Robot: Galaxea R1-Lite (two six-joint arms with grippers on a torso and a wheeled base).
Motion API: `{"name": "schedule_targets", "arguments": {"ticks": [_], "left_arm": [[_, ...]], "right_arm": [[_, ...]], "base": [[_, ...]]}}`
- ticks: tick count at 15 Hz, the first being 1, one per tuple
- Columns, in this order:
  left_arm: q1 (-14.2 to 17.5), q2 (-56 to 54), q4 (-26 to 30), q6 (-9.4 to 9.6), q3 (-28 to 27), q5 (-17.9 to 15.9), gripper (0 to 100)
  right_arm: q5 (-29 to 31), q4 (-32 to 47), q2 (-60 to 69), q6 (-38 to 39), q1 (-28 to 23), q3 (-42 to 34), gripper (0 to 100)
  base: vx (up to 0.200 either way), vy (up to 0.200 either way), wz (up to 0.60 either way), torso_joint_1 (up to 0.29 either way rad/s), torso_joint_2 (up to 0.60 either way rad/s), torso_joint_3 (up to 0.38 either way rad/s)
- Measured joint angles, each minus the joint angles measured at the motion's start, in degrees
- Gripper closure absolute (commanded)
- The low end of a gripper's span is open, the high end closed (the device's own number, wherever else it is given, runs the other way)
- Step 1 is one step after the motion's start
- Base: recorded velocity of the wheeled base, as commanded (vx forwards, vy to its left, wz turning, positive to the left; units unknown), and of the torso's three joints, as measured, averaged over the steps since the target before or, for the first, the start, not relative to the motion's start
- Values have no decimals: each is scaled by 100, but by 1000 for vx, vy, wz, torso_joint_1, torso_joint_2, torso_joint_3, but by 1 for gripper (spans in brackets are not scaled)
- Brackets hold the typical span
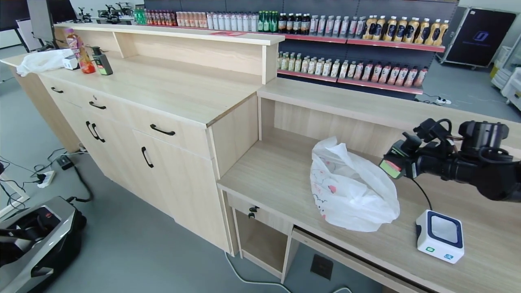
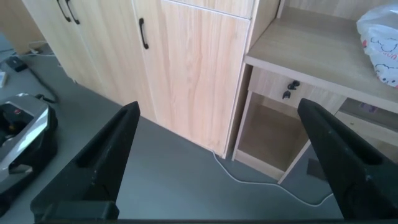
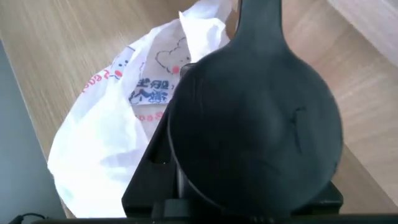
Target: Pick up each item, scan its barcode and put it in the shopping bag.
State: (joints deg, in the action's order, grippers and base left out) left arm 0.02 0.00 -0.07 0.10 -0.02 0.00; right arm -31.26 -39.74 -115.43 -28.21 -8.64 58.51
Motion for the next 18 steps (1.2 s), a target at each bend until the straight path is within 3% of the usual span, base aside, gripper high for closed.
{"name": "schedule_targets", "arguments": {"ticks": [6, 12, 18], "left_arm": [[2, 0, 0, 0, 0, 0, 0], [2, 0, 0, 0, 0, 0, 0], [2, 0, 0, 0, 0, 0, 0]], "right_arm": [[2, -40, -1167, 32, 716, 1080, 100], [46, -38, -1860, -88, 979, 1364, 100], [55, -30, -2081, -160, 1112, 1097, 100]], "base": [[0, 0, 0, 0, 0, 0], [0, 0, 0, 0, 0, 0], [0, 0, 0, 0, 0, 0]]}}
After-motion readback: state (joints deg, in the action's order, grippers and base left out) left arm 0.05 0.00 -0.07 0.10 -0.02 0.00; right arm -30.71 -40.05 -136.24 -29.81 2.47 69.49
